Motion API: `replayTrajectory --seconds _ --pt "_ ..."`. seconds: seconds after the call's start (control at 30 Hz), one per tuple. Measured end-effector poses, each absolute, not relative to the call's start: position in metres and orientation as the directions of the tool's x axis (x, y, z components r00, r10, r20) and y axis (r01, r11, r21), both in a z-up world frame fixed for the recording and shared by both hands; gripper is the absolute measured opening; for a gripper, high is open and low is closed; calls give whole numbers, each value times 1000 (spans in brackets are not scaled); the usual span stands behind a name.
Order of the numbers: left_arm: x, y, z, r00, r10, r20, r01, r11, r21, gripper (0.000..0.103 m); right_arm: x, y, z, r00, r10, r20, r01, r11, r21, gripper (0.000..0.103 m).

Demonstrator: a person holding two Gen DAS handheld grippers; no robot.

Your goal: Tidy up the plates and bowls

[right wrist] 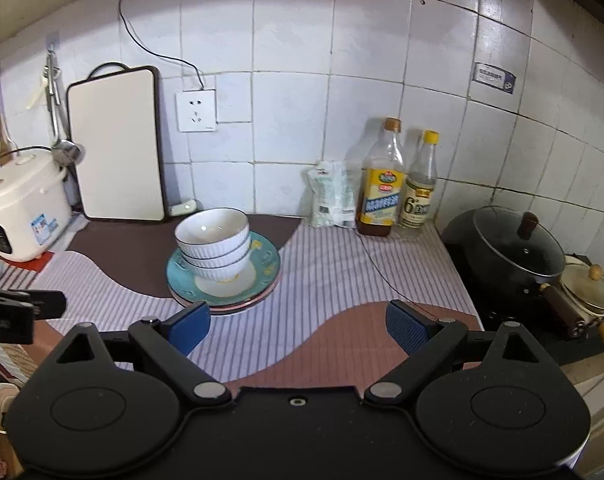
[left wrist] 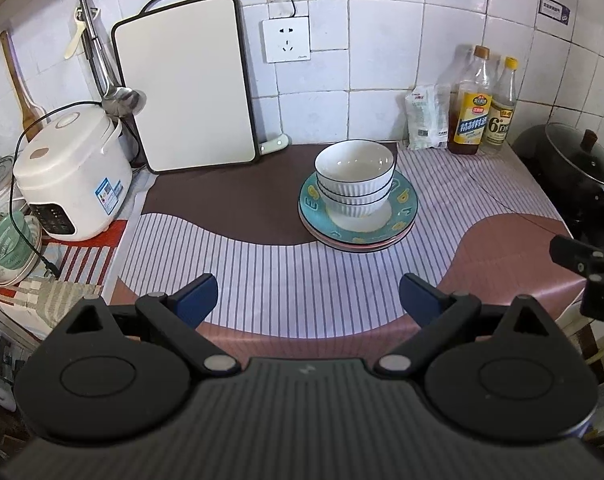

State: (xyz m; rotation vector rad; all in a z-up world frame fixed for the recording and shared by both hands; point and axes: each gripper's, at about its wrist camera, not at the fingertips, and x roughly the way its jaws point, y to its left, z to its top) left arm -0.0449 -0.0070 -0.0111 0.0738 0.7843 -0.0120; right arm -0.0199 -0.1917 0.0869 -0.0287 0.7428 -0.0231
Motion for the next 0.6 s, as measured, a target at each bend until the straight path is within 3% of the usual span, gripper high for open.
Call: replayTrajectory --seconds 0.6 --pt "-42 -1 -5 735 65 -675 -26 997 67 101 -7 -190 77 709 -26 -704 13 1000 -24 97"
